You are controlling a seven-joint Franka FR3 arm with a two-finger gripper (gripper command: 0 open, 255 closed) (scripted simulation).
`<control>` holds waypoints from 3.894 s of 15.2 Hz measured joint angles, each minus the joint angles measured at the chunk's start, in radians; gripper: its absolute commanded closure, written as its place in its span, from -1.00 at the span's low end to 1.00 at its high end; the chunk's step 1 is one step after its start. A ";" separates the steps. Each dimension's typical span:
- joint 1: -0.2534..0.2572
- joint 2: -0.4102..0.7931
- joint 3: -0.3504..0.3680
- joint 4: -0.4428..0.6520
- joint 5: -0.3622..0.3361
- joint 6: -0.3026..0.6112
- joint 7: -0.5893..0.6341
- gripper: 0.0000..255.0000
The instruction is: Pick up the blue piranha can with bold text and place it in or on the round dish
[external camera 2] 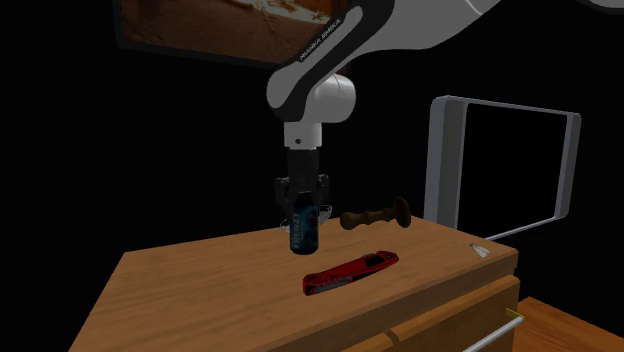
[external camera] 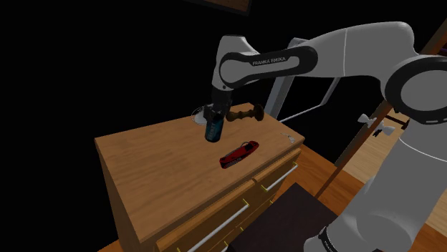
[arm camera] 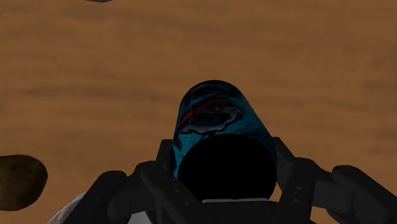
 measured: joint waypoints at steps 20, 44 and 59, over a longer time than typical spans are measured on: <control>-0.001 -0.032 0.001 0.225 0.006 -0.257 -0.007 1.00; -0.077 0.423 -0.054 0.820 -0.020 -0.398 -0.150 1.00; -0.082 0.405 -0.054 0.693 -0.019 -0.288 -0.149 -1.00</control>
